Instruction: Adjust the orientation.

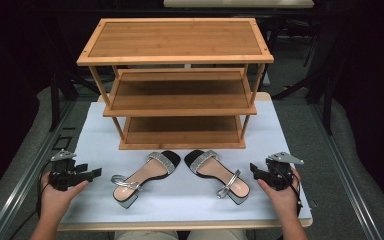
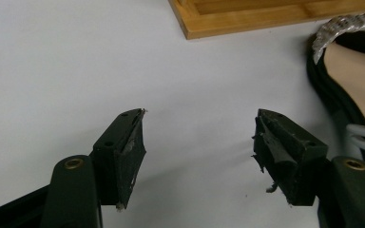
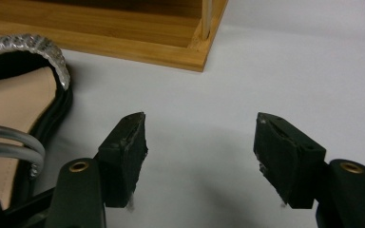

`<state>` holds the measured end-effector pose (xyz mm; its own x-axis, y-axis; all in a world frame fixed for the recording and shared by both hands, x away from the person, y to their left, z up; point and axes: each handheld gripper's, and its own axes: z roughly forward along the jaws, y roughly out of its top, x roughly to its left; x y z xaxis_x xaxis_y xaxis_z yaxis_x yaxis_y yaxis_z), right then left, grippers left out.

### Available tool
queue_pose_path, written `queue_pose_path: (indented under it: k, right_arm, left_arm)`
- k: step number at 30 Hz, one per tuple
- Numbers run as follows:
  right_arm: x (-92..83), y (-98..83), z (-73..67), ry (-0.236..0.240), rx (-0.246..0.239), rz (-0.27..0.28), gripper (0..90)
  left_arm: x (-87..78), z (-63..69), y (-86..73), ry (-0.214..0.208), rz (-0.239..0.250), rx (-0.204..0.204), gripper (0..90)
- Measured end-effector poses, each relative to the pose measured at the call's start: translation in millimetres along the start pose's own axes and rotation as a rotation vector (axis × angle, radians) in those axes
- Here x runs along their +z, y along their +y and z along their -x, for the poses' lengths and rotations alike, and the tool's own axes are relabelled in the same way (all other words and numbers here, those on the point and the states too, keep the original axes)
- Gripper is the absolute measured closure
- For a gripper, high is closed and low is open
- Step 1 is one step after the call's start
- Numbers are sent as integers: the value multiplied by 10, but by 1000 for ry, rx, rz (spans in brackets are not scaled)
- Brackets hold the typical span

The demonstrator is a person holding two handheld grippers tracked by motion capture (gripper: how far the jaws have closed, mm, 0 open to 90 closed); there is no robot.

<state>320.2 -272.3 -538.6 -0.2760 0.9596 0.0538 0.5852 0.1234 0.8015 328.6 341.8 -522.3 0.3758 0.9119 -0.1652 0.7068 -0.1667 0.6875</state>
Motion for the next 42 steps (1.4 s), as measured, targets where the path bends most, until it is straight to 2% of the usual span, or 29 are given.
queue_pose_path:
  k: [3, 7, 9, 13, 19, 23, 25, 28, 31, 35, 38, 39, 42]
  right_arm:
    - [-3, 5, 21, 1, -10, -2, 342]
    - [-10, 44, 57, -1, 31, 12, 340]
    - [7, 56, 51, 9, 25, 9, 340]
    - [14, 60, 25, -2, 12, 6, 341]
    - [-22, 64, 13, 1, 15, 21, 340]
    - [-27, 69, 20, 1, 20, 30, 340]
    - [-22, 68, 18, 1, 22, 28, 340]
    - [18, 64, 12, -1, 12, 11, 340]
    - [23, 70, 12, -5, 16, 13, 340]
    - [15, 73, 8, -1, 21, 18, 340]
    - [21, 68, -4, -6, 19, 13, 340]
    - [24, 64, -8, -4, 18, 14, 341]
    - [30, 58, -20, -5, 10, 9, 340]
  left_arm:
    - [6, 16, 8, -3, -4, 9, 339]
    - [-16, 42, 0, -15, -1, 22, 338]
    - [-20, 17, -21, -13, -10, 22, 338]
    - [-20, 6, -30, -9, -11, 16, 335]
    - [-56, 81, 11, -7, 0, 17, 313]
    - [-103, 157, 76, -56, 4, 8, 327]
    - [-102, 174, 91, -64, 3, 6, 317]
    - [-79, 226, 158, -70, -25, 4, 285]
    - [-77, 256, 235, -82, -61, 20, 273]
    - [-148, 312, 391, -96, -107, 47, 278]
    - [-215, 354, 519, -109, -141, 51, 289]
    - [-215, 354, 519, -109, -141, 51, 289]
    - [-277, 429, 668, -106, -197, 70, 297]
